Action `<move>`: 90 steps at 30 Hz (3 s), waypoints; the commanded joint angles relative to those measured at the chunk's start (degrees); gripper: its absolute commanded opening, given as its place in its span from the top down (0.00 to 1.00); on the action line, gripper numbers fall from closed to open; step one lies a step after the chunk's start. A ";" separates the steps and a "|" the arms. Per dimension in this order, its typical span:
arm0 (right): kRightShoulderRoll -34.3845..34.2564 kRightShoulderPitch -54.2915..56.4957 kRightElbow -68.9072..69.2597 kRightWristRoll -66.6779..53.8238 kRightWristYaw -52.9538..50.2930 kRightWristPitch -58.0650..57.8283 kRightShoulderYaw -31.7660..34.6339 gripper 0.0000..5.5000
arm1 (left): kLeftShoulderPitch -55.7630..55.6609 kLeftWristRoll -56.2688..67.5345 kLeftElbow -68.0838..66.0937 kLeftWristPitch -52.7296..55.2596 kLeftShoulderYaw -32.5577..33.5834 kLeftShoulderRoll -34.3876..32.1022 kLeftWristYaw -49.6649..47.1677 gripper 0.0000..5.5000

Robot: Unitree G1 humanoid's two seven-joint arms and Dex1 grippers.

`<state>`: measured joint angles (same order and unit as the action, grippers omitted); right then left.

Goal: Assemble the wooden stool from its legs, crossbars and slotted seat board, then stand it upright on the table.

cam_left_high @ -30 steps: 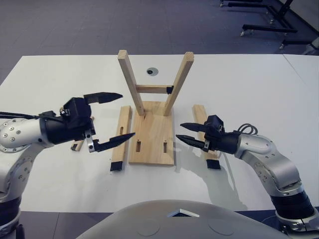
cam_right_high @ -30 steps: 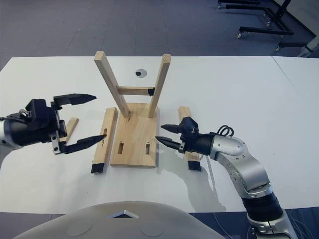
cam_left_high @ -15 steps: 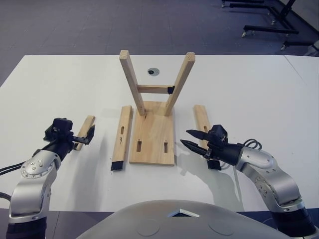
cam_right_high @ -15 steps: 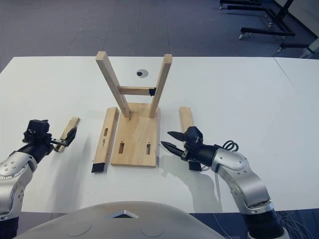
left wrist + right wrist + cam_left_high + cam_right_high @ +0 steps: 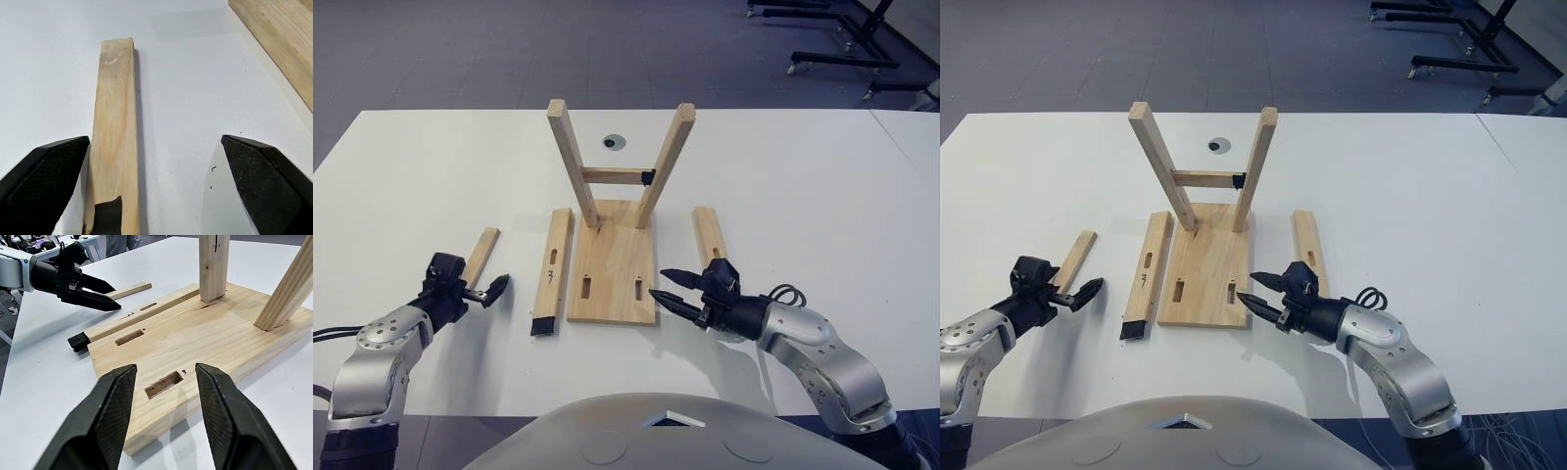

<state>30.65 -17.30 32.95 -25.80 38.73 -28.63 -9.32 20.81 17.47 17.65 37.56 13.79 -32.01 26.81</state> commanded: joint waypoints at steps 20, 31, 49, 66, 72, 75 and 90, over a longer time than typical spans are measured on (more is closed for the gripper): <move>-0.67 2.51 -0.76 -2.67 -0.88 -1.25 3.36 0.60 | 4.47 7.11 -4.50 17.35 -0.99 1.49 -4.34 0.69; -3.46 7.39 -4.23 -5.46 -2.77 -1.22 7.75 0.60 | 0.86 10.58 3.38 14.53 -3.19 3.01 -4.06 0.77; -16.27 29.28 3.51 -32.43 -23.50 -16.32 10.77 0.60 | -9.21 -16.79 1.87 -48.49 -10.51 7.51 -4.49 0.77; -26.81 39.08 -11.71 -27.44 -17.81 -10.00 3.59 0.60 | -15.85 -10.76 7.59 -43.95 -16.53 13.47 -4.11 0.77; -26.91 40.37 -15.13 -25.30 -16.28 -8.74 4.46 0.60 | -16.04 -10.74 8.04 -43.90 -17.21 13.77 -3.89 0.77; -27.13 41.08 -16.98 -24.46 -15.61 -8.18 5.14 0.60 | -15.87 -10.88 8.55 -43.92 -17.27 13.73 -4.02 0.77; -28.83 43.49 -18.86 -25.03 -15.83 -11.30 6.02 0.65 | -15.22 -11.41 8.27 -44.26 -18.96 13.49 -3.15 0.77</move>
<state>1.72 24.56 14.64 -50.76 23.87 -38.39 -3.20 5.59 6.81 25.66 -6.96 -4.71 -18.09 23.30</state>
